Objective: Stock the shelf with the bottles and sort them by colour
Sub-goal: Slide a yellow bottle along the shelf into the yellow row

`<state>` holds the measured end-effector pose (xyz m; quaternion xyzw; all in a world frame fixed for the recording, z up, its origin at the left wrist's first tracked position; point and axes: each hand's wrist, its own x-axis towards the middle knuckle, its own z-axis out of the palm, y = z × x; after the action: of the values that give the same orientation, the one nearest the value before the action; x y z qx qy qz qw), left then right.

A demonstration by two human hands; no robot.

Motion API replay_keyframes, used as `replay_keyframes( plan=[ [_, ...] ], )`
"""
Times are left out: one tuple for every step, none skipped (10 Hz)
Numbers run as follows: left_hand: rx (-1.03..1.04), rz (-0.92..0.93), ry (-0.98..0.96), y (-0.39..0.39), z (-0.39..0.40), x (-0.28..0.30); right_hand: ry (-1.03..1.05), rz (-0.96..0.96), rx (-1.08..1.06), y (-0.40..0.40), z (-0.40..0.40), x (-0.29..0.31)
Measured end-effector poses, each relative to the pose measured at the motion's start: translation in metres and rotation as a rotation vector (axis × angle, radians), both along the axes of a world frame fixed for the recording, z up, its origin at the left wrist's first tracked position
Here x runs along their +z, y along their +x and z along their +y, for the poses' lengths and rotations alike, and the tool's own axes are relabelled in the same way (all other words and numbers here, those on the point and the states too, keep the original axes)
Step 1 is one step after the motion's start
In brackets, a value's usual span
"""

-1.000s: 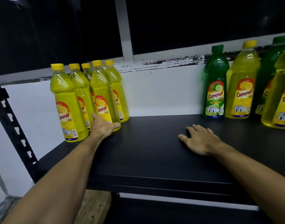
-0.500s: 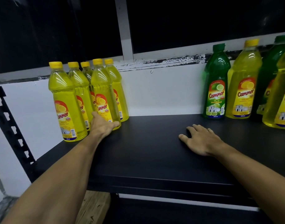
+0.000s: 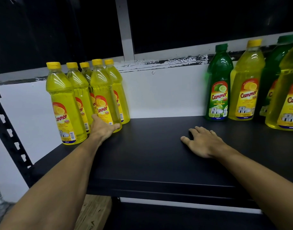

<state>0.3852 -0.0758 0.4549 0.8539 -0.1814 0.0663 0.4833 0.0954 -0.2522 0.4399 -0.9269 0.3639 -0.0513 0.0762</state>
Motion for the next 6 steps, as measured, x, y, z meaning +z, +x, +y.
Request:
replay_keyframes(
  plan=[
    [-0.004, 0.015, 0.007, 0.0, -0.001, 0.0, -0.001, -0.003, 0.0, 0.0, -0.001, 0.0],
    [0.0, 0.027, 0.032, -0.003, -0.001, 0.0, 0.006, -0.011, -0.003, 0.001, -0.002, -0.001],
    [-0.008, 0.032, 0.046, -0.008, 0.001, 0.001, 0.015, -0.025, -0.003, 0.001, -0.003, -0.001],
    [-0.001, 0.026, 0.065, -0.022, 0.006, 0.0, 0.019, -0.045, 0.0, 0.001, -0.004, -0.001],
    [0.038, 0.005, 0.106, -0.047, 0.012, -0.002, 0.028, -0.076, 0.008, 0.0, -0.002, 0.001],
    [0.0, -0.007, 0.192, -0.08, 0.018, -0.003, 0.067, -0.156, 0.016, -0.004, -0.001, 0.005]
  ],
)
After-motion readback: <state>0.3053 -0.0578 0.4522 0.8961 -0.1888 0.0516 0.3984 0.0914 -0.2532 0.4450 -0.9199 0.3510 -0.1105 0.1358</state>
